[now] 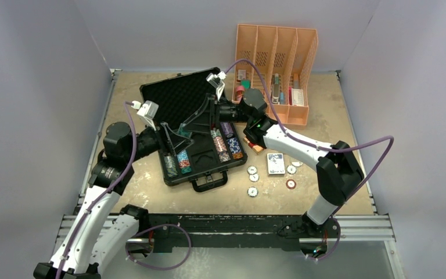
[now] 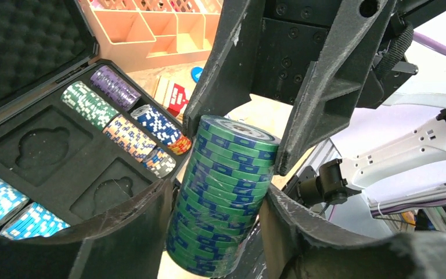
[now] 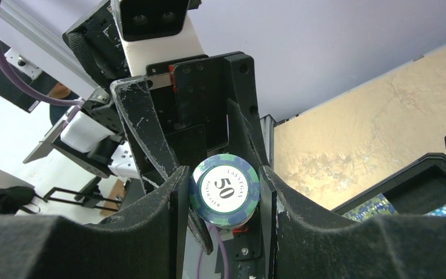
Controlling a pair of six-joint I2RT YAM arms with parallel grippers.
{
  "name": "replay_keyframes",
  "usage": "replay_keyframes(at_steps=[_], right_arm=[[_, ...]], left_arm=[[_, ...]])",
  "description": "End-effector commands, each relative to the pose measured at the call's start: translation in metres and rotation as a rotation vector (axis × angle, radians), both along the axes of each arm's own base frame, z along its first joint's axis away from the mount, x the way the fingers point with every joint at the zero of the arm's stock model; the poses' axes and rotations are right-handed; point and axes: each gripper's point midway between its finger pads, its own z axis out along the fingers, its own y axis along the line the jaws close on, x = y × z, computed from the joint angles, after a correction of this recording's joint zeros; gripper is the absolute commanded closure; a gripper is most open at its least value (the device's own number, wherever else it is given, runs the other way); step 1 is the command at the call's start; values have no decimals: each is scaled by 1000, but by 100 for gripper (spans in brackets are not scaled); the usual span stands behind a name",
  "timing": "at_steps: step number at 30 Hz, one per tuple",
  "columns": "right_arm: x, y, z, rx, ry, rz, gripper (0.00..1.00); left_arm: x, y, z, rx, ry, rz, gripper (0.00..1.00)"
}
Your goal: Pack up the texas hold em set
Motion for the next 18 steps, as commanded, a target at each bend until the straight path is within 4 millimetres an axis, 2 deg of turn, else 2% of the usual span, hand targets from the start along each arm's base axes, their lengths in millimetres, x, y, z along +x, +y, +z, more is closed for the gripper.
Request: replay_keyframes(at_steps=[1, 6, 17, 18], right_arm=[[-15, -5, 41, 108, -108, 54, 100], [-17, -4, 38, 99, -103, 75, 100], [-21, -3, 32, 90, -86, 117, 100], [-21, -4, 32, 92, -85, 119, 100]], left_arm=[[9, 11, 15, 9, -52, 86, 40], [7, 10, 17, 5, -58, 71, 35], [-1, 7, 29, -13, -94, 40, 36], [-1, 6, 29, -18, -87, 37, 38]])
